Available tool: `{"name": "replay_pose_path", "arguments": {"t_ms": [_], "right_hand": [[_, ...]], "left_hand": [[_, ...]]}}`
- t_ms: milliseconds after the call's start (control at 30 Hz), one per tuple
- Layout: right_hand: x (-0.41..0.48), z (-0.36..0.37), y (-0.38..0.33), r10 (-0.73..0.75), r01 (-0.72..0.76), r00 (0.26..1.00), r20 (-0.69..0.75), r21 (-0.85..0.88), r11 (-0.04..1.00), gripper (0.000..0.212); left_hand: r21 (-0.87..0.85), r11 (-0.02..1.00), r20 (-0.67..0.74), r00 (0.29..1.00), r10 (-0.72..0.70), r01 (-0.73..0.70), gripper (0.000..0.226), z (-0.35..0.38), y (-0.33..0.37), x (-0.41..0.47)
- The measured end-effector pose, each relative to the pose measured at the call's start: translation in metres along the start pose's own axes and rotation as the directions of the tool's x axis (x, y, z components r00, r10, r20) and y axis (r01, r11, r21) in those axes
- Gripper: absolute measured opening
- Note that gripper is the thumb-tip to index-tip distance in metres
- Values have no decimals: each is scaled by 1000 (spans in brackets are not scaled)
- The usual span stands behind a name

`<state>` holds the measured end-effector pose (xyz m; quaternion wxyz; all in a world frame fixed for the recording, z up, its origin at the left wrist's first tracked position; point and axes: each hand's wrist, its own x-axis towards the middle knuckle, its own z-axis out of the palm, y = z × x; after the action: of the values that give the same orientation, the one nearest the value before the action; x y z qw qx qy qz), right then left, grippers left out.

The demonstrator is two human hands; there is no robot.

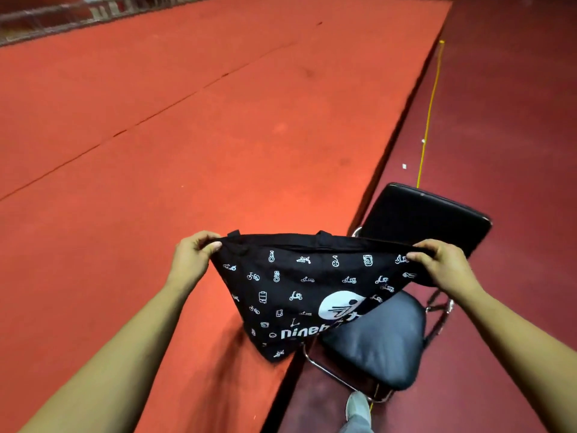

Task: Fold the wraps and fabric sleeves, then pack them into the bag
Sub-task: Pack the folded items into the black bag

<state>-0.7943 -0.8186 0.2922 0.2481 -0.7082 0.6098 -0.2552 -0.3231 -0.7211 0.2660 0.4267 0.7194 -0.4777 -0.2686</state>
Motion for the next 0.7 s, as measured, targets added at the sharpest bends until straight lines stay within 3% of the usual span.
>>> {"name": "replay_pose_path", "arguments": {"t_ms": [367,533,700], "right_hand": [[12,-78,187,316,-315,947,-54,37,948,16],[37,-74,264,434,-433,901,-9,38,901,19],[68,-52,336,536,-537,843,28,17,843,22]], "left_hand": [[90,995,258,966,12,-36,15,244,82,81],[180,983,381,924,-36,-36,17,336,78,124],[268,963,398,908,-127,16,13,421,52,165]]}}
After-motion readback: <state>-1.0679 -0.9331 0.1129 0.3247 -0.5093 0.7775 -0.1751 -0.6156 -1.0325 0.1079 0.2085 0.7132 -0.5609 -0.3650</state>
